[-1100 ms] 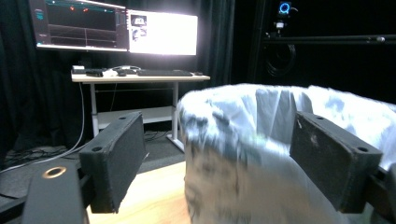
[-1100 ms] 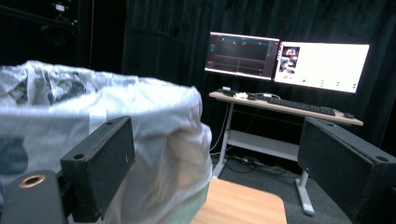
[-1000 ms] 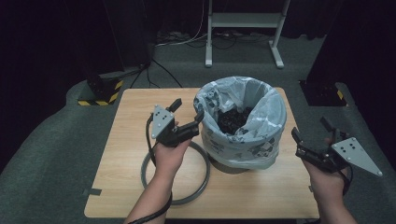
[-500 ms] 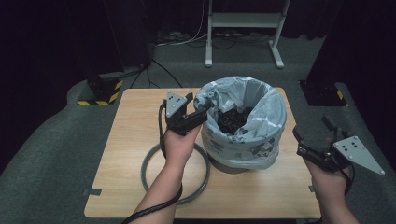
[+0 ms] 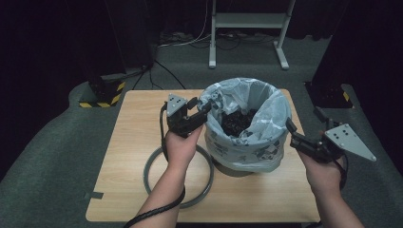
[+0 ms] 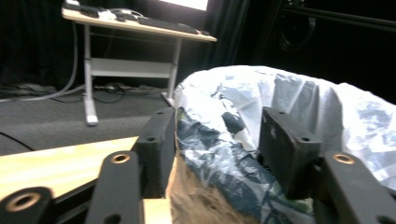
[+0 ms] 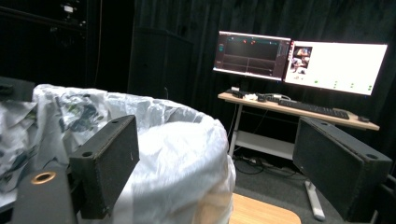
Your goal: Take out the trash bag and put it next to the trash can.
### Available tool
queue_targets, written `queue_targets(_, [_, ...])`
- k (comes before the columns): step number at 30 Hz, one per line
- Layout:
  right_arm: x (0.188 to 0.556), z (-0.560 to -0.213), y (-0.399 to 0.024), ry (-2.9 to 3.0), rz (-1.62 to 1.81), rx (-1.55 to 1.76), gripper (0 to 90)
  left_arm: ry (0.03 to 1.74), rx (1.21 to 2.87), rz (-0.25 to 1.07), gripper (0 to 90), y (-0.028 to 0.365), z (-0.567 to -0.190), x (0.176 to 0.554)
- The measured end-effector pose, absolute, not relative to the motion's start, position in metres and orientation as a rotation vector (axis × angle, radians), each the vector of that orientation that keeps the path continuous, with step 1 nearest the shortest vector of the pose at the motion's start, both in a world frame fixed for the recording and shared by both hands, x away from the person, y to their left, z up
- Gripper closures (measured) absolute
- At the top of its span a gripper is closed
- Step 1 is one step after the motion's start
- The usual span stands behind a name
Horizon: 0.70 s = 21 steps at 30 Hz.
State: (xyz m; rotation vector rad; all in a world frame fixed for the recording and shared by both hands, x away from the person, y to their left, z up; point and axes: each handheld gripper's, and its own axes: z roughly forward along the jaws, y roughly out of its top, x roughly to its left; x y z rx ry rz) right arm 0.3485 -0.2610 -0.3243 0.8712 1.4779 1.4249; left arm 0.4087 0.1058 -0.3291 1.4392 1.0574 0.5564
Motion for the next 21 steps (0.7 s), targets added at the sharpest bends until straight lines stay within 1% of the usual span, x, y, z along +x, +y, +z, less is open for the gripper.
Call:
queue_targets(2, [0.357, -0.319, -0.258, 1.496, 1.418, 0.895, 17.0, 1.052, 1.436, 0.54, 50.2, 0.104, -0.329, 0.409])
queue_targets(4, [0.367, -0.315, -0.256, 1.507, 1.394, 0.934, 20.1, 1.047, 1.46, 0.573, 52.9, 0.1, -0.328, 0.407])
queue_targets(6, [0.376, -0.312, -0.255, 1.527, 1.379, 0.962, 22.3, 1.049, 1.46, 0.578, 53.7, 0.1, -0.328, 0.407])
queue_targets(9, [0.387, -0.31, -0.251, 1.553, 1.341, 1.01, 28.2, 1.044, 1.458, 0.598, 55.4, 0.1, -0.327, 0.405])
queue_targets(10, [0.39, -0.31, -0.249, 1.567, 1.335, 1.029, 29.7, 1.037, 1.461, 0.616, 58.9, 0.099, -0.326, 0.404])
queue_targets(11, [0.392, -0.31, -0.248, 1.58, 1.329, 1.043, 32.0, 1.035, 1.464, 0.628, 61.4, 0.099, -0.326, 0.403])
queue_targets(13, [0.395, -0.311, -0.245, 1.612, 1.318, 1.044, 38.7, 1.025, 1.462, 0.657, 63.4, 0.098, -0.326, 0.401])
queue_targets(15, [0.395, -0.311, -0.242, 1.624, 1.312, 1.063, 45.6, 1.009, 1.468, 0.695, 68.0, 0.099, -0.326, 0.398])
queue_targets(21, [0.398, -0.306, -0.242, 1.71, 1.264, 1.135, 55.7, 0.998, 1.471, 0.743, 74.5, 0.099, -0.325, 0.395])
